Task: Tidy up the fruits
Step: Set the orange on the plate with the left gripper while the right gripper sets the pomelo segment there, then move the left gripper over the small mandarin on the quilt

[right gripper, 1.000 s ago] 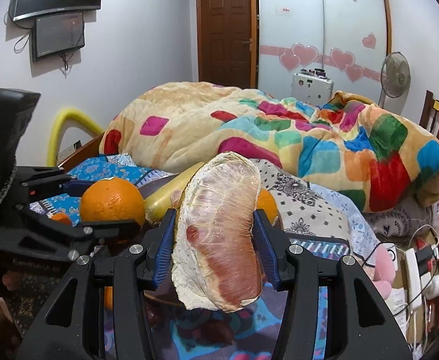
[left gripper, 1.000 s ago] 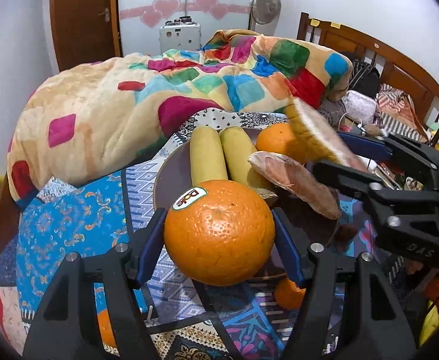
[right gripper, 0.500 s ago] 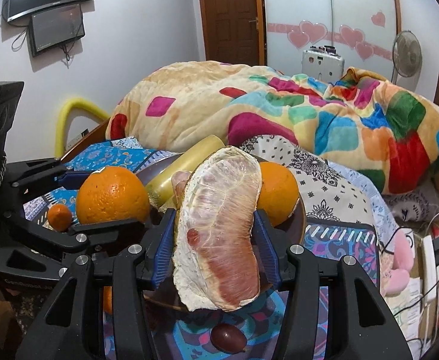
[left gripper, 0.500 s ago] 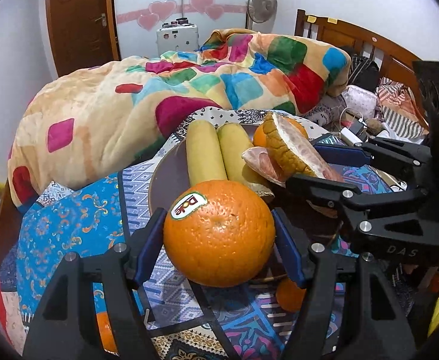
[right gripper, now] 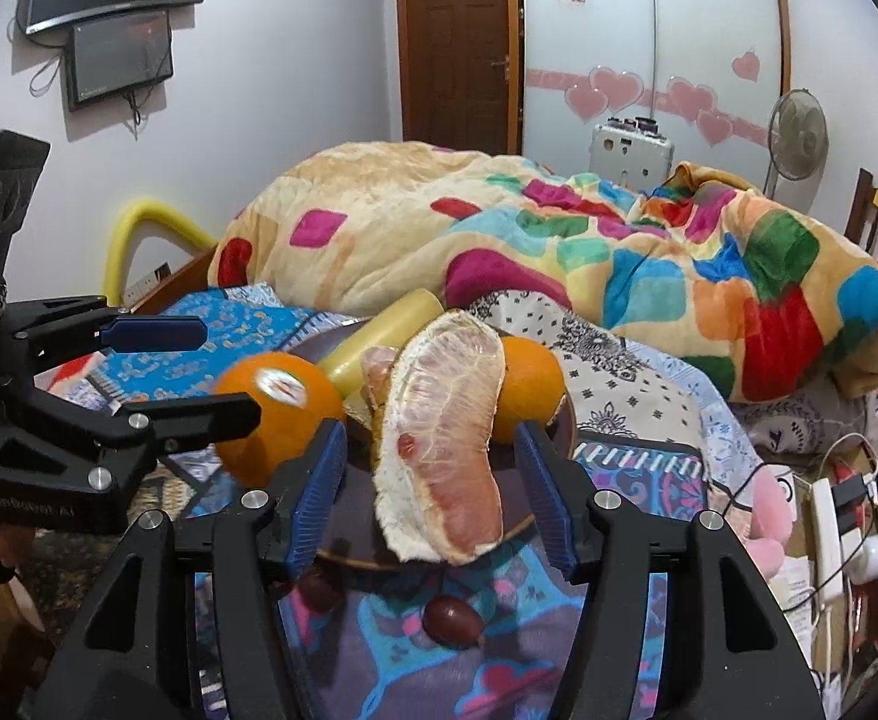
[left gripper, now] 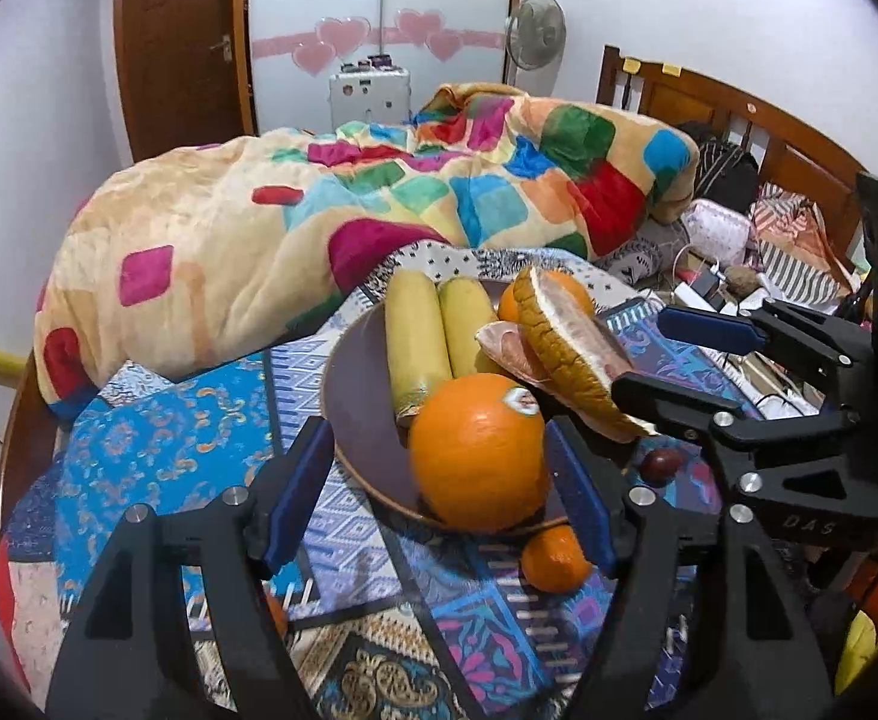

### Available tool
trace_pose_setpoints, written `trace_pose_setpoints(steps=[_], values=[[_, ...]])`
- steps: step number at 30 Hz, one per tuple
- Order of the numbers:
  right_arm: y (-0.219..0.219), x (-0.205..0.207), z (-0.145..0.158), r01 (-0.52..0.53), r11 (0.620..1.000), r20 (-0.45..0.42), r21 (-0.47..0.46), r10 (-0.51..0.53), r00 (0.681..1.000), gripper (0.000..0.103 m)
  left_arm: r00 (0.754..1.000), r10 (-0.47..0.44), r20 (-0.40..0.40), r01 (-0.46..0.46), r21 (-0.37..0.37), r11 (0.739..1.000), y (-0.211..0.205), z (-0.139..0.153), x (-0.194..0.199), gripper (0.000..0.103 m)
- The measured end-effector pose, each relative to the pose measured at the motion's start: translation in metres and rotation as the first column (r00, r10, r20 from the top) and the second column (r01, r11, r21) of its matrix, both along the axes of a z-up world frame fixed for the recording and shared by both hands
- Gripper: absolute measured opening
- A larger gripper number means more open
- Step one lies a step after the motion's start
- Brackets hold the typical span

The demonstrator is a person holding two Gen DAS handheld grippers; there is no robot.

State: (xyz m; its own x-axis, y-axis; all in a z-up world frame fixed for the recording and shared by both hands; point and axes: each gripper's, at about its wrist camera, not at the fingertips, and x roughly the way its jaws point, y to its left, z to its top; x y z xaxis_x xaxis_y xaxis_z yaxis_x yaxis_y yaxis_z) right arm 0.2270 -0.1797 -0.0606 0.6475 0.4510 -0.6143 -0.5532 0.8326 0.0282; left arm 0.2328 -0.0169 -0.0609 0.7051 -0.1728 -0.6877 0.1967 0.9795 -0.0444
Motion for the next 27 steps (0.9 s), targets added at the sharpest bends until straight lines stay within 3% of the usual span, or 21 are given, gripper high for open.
trace_pose_setpoints(steps=[7,14,19,27], values=[[-0.003,-0.024,0.016,0.003,1.0,0.023,0.023,-0.004,1.0,0.055,0.998,0.048,0.045,-0.048,0.004,0.999,0.016,0.023,-0.034,0.073],[0.002,-0.042,0.012,-0.004,0.999,0.011,0.034,0.004,1.0,0.055,0.994,0.098,0.043,-0.098,0.009,0.995,0.04,0.025,-0.063,0.073],[0.011,-0.049,-0.004,-0.017,0.999,-0.026,0.035,0.018,1.0,0.055,0.992,0.119,0.041,-0.12,0.028,0.992,0.055,0.017,-0.082,0.073],[0.027,-0.049,-0.031,-0.045,0.999,-0.085,0.002,0.045,0.995,0.055,0.987,0.158,-0.034,-0.157,0.013,0.987,0.081,-0.016,-0.084,0.073]])
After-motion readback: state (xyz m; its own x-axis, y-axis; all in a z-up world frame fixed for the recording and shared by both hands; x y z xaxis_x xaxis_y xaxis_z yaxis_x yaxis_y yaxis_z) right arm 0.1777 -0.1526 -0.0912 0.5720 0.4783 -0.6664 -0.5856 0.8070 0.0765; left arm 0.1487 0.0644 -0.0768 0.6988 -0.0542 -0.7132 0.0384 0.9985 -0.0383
